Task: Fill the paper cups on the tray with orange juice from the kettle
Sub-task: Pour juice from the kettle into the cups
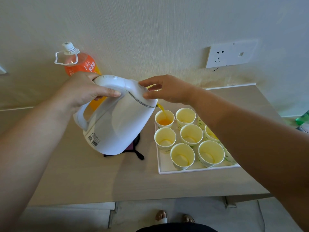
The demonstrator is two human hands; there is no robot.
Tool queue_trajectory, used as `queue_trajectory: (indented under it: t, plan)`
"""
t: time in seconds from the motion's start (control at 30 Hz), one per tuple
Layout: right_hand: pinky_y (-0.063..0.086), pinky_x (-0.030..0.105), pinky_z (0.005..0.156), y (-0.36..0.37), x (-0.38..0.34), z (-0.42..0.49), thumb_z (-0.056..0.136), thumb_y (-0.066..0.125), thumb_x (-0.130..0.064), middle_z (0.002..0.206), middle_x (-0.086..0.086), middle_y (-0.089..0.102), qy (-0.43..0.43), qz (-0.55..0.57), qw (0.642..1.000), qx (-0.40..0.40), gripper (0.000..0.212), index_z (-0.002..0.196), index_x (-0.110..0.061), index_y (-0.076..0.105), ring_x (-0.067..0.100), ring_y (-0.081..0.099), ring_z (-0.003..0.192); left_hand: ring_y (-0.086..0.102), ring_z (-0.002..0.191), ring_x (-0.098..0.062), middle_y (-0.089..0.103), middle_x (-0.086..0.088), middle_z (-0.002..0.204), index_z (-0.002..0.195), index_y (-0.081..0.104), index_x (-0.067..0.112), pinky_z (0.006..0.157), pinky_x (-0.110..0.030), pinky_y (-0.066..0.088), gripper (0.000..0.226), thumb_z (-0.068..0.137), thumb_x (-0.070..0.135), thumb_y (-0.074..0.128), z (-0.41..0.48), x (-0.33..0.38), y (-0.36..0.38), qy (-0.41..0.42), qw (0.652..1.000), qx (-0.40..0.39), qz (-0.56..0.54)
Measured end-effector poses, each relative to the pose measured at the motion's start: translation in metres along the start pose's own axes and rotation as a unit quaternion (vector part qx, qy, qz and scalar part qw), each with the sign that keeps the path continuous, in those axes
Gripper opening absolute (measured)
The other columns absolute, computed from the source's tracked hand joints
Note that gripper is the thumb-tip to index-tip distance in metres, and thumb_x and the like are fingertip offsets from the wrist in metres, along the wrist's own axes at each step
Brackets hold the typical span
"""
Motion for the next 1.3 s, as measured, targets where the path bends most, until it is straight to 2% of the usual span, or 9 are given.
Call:
queue_trajectory:
  t: [0.1,0.17,0.47,0.6,0.67,0.8,0.87,1.03,1.3]
  plan:
    - [0.039,0.018,0.093,0.0,-0.001,0.0,0.086,0.069,-0.026,0.117,-0.016,0.058,-0.002,-0.002,1.0,-0.001,0.045,0.129,-0.028,0.057,0.006,0.057,0.111,0.056,0.073,-0.021,0.062,-0.005,0.079,0.095,0.066,0.008,0.068,-0.03,0.046,0.043,0.063,0.029,0.085,0.003,-0.003,0.0,-0.003,1.0,-0.005,0.005]
    - [0.039,0.017,0.093,0.001,-0.001,0.0,0.086,0.068,-0.026,0.118,-0.016,0.058,-0.002,-0.002,1.0,-0.002,0.045,0.129,-0.028,0.056,0.005,0.057,0.111,0.056,0.072,-0.02,0.062,-0.005,0.08,0.096,0.067,0.007,0.069,-0.031,0.047,0.036,0.069,0.025,0.083,0.005,-0.004,-0.001,0.001,1.0,-0.001,0.017]
    - [0.04,0.018,0.095,0.0,-0.003,0.002,0.086,0.069,-0.025,0.118,-0.017,0.059,-0.006,0.01,1.0,0.004,0.043,0.127,-0.029,0.058,0.003,0.058,0.109,0.053,0.066,-0.015,0.059,-0.001,0.073,0.093,0.066,0.009,0.066,-0.027,0.045,0.03,0.071,0.023,0.081,0.003,0.003,-0.004,0.003,1.0,-0.001,0.026]
    - [0.04,0.02,0.097,0.0,-0.003,0.003,0.085,0.069,-0.026,0.121,-0.016,0.06,-0.006,0.008,1.0,0.007,0.044,0.128,-0.029,0.057,0.003,0.058,0.11,0.056,0.07,-0.021,0.063,-0.012,0.081,0.095,0.068,0.005,0.071,-0.035,0.048,0.068,0.04,0.037,0.091,0.001,0.006,-0.008,-0.002,1.0,0.003,0.012]
    - [0.041,0.021,0.098,0.0,-0.003,0.002,0.085,0.069,-0.026,0.124,-0.014,0.06,-0.005,0.009,1.0,0.008,0.044,0.128,-0.028,0.057,0.004,0.058,0.11,0.057,0.072,-0.022,0.065,-0.012,0.083,0.094,0.069,0.008,0.073,-0.038,0.049,0.076,0.029,0.04,0.092,-0.001,0.007,-0.008,-0.006,1.0,0.002,0.014]
    - [0.041,0.023,0.1,-0.001,-0.005,0.002,0.086,0.069,-0.026,0.126,-0.013,0.06,-0.006,0.01,1.0,0.007,0.044,0.128,-0.028,0.057,0.005,0.058,0.11,0.051,0.065,-0.019,0.058,-0.005,0.072,0.089,0.066,0.008,0.062,-0.028,0.043,0.044,0.055,0.024,0.089,0.0,0.008,-0.008,-0.01,1.0,0.009,0.022]
    - [0.041,0.024,0.101,-0.001,-0.005,0.002,0.086,0.069,-0.026,0.125,-0.014,0.06,-0.007,0.008,1.0,0.007,0.044,0.128,-0.029,0.057,0.004,0.058,0.11,0.05,0.061,-0.017,0.057,-0.004,0.071,0.093,0.066,0.005,0.059,-0.026,0.042,0.041,0.061,0.019,0.086,0.002,0.01,-0.009,-0.005,0.999,0.023,0.03]
    - [0.04,0.027,0.103,-0.002,-0.007,0.003,0.086,0.069,-0.027,0.125,-0.013,0.06,-0.012,-0.003,1.0,0.01,0.044,0.128,-0.029,0.057,0.006,0.058,0.11,0.048,0.055,-0.012,0.054,-0.002,0.065,0.082,0.064,0.011,0.047,-0.012,0.042,0.03,0.063,0.019,0.085,0.001,0.013,-0.011,0.003,0.999,0.03,0.041]
    - [0.04,0.025,0.102,-0.003,-0.009,0.003,0.086,0.068,-0.028,0.124,-0.016,0.059,-0.011,-0.005,1.0,0.011,0.043,0.128,-0.03,0.057,0.005,0.058,0.111,0.051,0.049,-0.005,0.055,-0.002,0.066,0.079,0.063,0.015,0.047,-0.012,0.044,0.027,0.063,0.018,0.085,0.001,0.015,-0.013,-0.001,0.999,0.026,0.04]
Point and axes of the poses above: each hand's wrist, its own z-axis towards the middle knuckle, its own y-axis out of the palm, x = y × z, the point moved 7 cm from there along z, towards the middle knuckle
